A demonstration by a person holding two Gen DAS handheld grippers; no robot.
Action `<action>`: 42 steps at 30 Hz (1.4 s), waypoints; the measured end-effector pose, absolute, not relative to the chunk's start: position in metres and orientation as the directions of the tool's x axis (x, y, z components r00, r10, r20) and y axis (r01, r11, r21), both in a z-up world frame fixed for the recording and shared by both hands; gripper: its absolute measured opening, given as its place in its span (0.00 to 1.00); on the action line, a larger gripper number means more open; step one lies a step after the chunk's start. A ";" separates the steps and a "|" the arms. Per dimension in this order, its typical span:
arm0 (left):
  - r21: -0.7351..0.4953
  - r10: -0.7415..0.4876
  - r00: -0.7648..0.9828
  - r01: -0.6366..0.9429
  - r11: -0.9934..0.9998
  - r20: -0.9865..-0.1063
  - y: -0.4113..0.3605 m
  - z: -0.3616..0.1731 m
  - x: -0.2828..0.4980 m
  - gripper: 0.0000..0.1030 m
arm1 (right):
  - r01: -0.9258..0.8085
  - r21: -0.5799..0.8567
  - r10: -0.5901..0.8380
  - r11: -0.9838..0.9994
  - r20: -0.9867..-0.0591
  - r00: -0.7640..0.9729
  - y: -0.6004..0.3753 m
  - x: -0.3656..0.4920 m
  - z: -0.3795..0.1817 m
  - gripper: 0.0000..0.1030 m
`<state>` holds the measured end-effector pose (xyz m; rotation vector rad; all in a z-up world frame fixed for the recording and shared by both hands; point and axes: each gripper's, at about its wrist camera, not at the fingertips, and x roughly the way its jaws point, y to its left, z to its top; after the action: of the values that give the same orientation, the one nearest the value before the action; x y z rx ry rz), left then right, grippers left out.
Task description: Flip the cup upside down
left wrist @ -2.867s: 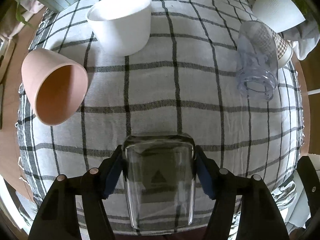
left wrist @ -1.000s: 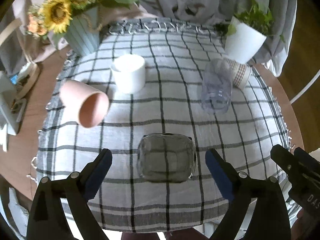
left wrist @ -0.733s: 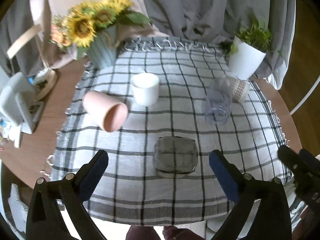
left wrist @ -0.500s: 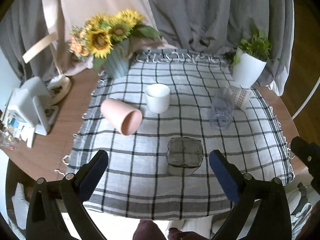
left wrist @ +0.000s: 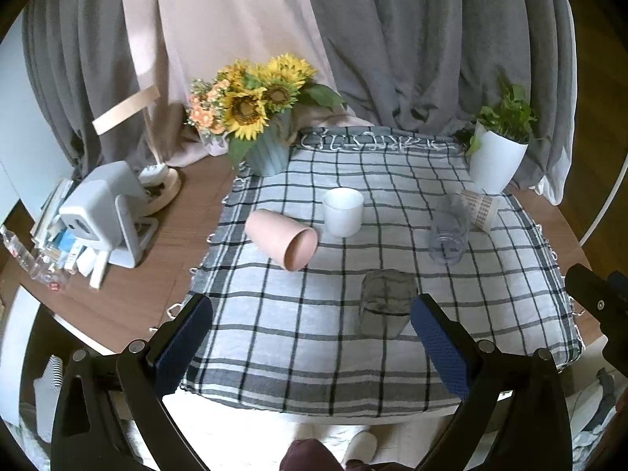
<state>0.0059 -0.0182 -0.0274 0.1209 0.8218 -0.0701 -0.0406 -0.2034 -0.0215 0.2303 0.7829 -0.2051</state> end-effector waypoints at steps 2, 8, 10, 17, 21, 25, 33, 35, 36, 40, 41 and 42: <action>0.076 -0.018 0.682 0.107 0.991 -0.731 -0.014 -0.026 0.001 1.00 | 0.260 0.127 -0.093 0.957 -0.715 0.692 -0.201 -0.042 -0.021 0.91; 0.059 -0.024 0.687 0.098 0.993 -0.726 -0.006 -0.022 -0.006 1.00 | 0.241 0.118 -0.092 0.963 -0.697 0.711 -0.191 -0.051 -0.016 0.91; 0.057 -0.026 0.688 0.097 0.994 -0.725 -0.005 -0.022 -0.007 1.00 | 0.234 0.113 -0.093 0.966 -0.691 0.717 -0.188 -0.053 -0.014 0.91; 0.059 -0.031 0.700 0.104 0.993 -0.714 -0.006 -0.018 -0.010 1.00 | 0.231 0.106 -0.097 0.967 -0.686 0.721 -0.185 -0.056 -0.011 0.91; 0.063 -0.032 0.707 0.108 0.992 -0.707 -0.008 -0.016 -0.012 1.00 | 0.231 0.112 -0.094 0.966 -0.684 0.723 -0.185 -0.057 -0.012 0.91; 0.066 -0.031 0.711 0.109 0.992 -0.702 -0.010 -0.015 -0.014 1.00 | 0.235 0.109 -0.098 0.966 -0.687 0.720 -0.185 -0.056 -0.010 0.91; 0.069 -0.036 0.721 0.116 0.991 -0.692 -0.012 -0.010 -0.012 1.00 | 0.240 0.107 -0.103 0.965 -0.685 0.721 -0.188 -0.056 -0.010 0.91; 0.070 -0.039 0.724 0.119 0.990 -0.689 -0.013 -0.009 -0.012 1.00 | 0.240 0.107 -0.104 0.965 -0.685 0.721 -0.190 -0.057 -0.010 0.91; 0.070 -0.040 0.725 0.121 0.990 -0.687 -0.013 -0.009 -0.012 1.00 | 0.240 0.108 -0.103 0.965 -0.685 0.721 -0.191 -0.057 -0.010 0.91; 0.070 -0.041 0.728 0.122 0.990 -0.685 -0.014 -0.009 -0.013 1.00 | 0.240 0.105 -0.105 0.965 -0.686 0.720 -0.191 -0.057 -0.010 0.91; 0.070 -0.042 0.728 0.123 0.990 -0.684 -0.015 -0.008 -0.013 1.00 | 0.240 0.105 -0.105 0.965 -0.685 0.721 -0.190 -0.057 -0.010 0.91; 0.070 -0.042 0.729 0.122 0.990 -0.683 -0.015 -0.008 -0.013 1.00 | 0.241 0.105 -0.106 0.965 -0.684 0.722 -0.191 -0.057 -0.010 0.91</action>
<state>-0.0126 -0.0148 -0.0080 0.1131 0.7490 -0.0905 -0.0566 -0.1915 -0.0098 0.1921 0.7405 -0.1928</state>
